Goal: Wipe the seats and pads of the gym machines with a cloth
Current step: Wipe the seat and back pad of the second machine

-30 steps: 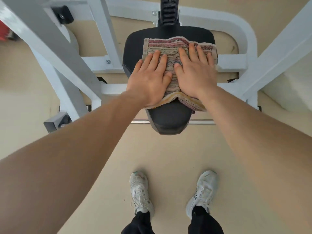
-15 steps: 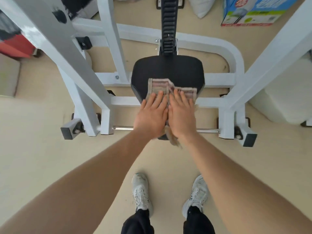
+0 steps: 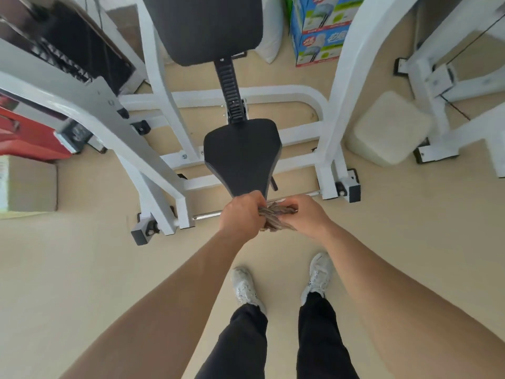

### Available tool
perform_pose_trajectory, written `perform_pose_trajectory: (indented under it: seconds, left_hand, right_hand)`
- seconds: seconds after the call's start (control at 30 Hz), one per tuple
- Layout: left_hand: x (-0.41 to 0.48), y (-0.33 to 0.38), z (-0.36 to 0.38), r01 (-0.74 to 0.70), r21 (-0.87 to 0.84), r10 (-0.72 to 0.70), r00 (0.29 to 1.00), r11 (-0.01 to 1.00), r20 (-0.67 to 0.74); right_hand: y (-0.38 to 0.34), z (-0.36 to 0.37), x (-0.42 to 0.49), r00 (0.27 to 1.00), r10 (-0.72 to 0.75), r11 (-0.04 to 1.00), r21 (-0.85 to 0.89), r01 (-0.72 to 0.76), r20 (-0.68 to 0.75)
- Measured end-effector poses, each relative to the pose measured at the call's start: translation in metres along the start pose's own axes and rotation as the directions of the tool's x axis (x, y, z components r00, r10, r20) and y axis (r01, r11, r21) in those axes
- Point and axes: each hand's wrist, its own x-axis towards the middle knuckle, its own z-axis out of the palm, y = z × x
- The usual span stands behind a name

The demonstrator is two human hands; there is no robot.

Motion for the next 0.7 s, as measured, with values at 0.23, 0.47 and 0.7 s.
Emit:
perform_pose_trajectory:
  seconds: [0.23, 0.47, 0.7]
  left_hand:
    - [-0.052, 0.126, -0.048, -0.223, 0.138, 0.187, 0.954, 0.965, 0.233]
    - [-0.100, 0.289, -0.056, -0.218, -0.151, 0.252, 0.930, 0.964, 0.268]
    - [-0.124, 0.438, -0.025, -0.291, -0.314, 0.340, 0.933, 0.904, 0.116]
  right_hand:
    - [0.007, -0.117, -0.125, 0.995, 0.076, 0.995, 0.074, -0.071, -0.059]
    - [0.031, -0.254, -0.234, 0.952, 0.080, 0.976, 0.217, -0.014, -0.295]
    - [0.083, -0.376, -0.294, 0.903, 0.102, 0.976, 0.216, -0.010, -0.418]
